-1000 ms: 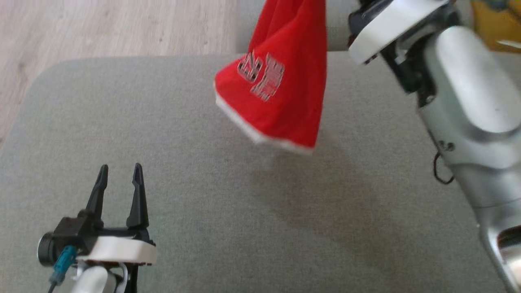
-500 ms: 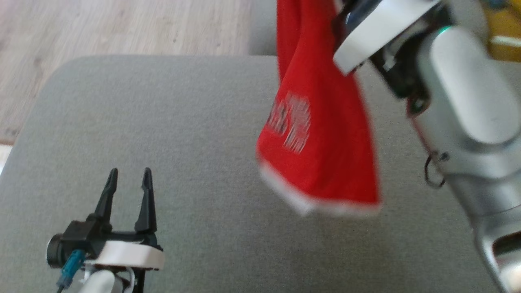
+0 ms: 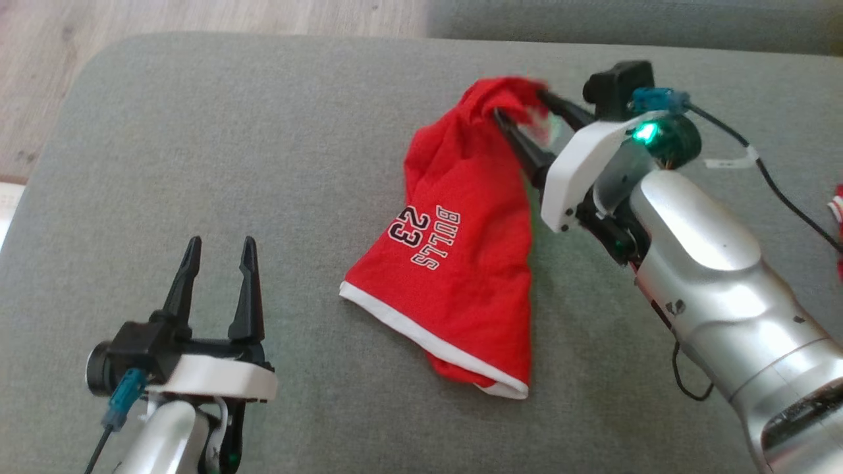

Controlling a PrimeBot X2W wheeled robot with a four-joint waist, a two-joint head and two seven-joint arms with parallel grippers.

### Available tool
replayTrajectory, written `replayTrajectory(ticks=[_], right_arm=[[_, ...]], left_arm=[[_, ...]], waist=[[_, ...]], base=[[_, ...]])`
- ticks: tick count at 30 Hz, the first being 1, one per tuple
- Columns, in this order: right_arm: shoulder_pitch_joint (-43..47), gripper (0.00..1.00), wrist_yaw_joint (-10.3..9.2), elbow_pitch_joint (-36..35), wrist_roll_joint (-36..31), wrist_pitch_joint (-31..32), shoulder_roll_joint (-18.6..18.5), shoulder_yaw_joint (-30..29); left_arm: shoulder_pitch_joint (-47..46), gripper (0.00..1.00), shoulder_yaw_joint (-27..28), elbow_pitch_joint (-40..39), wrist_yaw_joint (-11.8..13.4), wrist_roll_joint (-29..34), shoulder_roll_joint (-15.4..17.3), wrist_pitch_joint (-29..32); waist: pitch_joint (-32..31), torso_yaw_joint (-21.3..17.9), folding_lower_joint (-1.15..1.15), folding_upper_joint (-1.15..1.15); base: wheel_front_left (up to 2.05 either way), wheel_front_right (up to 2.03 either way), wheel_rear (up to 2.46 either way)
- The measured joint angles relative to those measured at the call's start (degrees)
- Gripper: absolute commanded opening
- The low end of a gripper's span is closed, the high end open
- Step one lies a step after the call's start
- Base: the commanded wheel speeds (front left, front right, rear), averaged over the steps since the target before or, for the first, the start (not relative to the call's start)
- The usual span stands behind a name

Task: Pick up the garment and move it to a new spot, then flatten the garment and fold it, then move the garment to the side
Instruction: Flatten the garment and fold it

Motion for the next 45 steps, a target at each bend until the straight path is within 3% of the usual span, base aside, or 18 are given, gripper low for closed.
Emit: replayTrajectory(ticks=[5, 11, 15, 19, 24, 29, 37, 43, 44, 45], right_arm=[[0.7, 1.0, 0.0, -1.0, 4.3, 4.5, -1.6, 3.2], [8.4, 1.0, 0.0, -14.5, 6.3, 5.7, -8.1, 3.2], [18.4, 1.0, 0.0, -24.4, 3.6, 6.4, -11.3, 0.1], [26.7, 1.0, 0.0, -31.4, -2.2, 8.7, -10.4, -1.6], [28.2, 1.0, 0.0, -35.6, -10.8, 12.7, -4.5, 0.3], [24.3, 1.0, 0.0, -32.4, -15.6, 16.9, 0.6, 6.4], [15.4, 1.0, 0.0, -12.3, -18.3, 18.3, 4.3, 14.9], [10.0, 1.0, 0.0, -2.7, -18.9, 17.7, 5.6, 20.7], [10.0, 0.36, 0.0, -2.7, -18.9, 17.7, 5.6, 20.7], [9.3, 0.0, 0.01, -1.9, -18.6, 17.2, 5.8, 20.9]], left_arm=[[0.2, 1.0, 0.5, 0.6, 0.0, 0.5, -0.2, 0.0], [3.0, 1.0, 2.6, 0.5, 0.1, 0.5, 0.3, 0.0], [5.7, 1.0, 3.8, -1.1, 0.9, 0.5, 0.7, 0.0], [6.0, 1.0, 4.4, -2.9, 1.6, 0.5, 1.2, -0.1], [6.0, 1.0, 4.4, -3.5, 1.6, 0.5, 1.2, -0.1], [5.6, 1.0, 4.0, -3.6, 1.6, 0.5, 1.1, -0.1], [3.5, 1.0, 2.1, -3.0, 1.0, 0.5, -0.2, -0.1], [2.7, 1.0, 2.1, -1.8, 1.0, 0.5, -0.6, -0.1], [2.7, 1.0, 2.1, -1.8, 1.0, 0.5, -0.6, -0.1], [2.5, 1.0, 2.1, -1.7, 1.0, 0.5, -0.7, -0.1]], waist=[[-1.7, -1.1, -0.01, 0.0], [-4.6, -3.1, -0.03, 0.0], [-5.6, -5.0, -0.03, 0.0], [-5.1, -5.9, -0.03, 0.0], [-4.0, -5.4, -0.02, 0.0], [-3.2, -3.8, -0.02, 0.0], [-1.8, 0.7, -0.02, 0.0], [0.1, 3.0, -0.02, 0.0], [0.1, 3.0, -0.02, 0.0], [0.3, 3.2, -0.01, 0.0]], base=[[0.0, 0.0, 0.0], [0.0, 0.0, 0.0], [0.0, 0.0, 0.0], [0.0, 0.0, 0.0], [0.0, 0.0, 0.0], [0.0, 0.0, 0.0], [0.0, 0.0, 0.0], [0.0, 0.0, 0.0], [0.0, 0.0, 0.0], [0.0, 0.0, 0.0]])
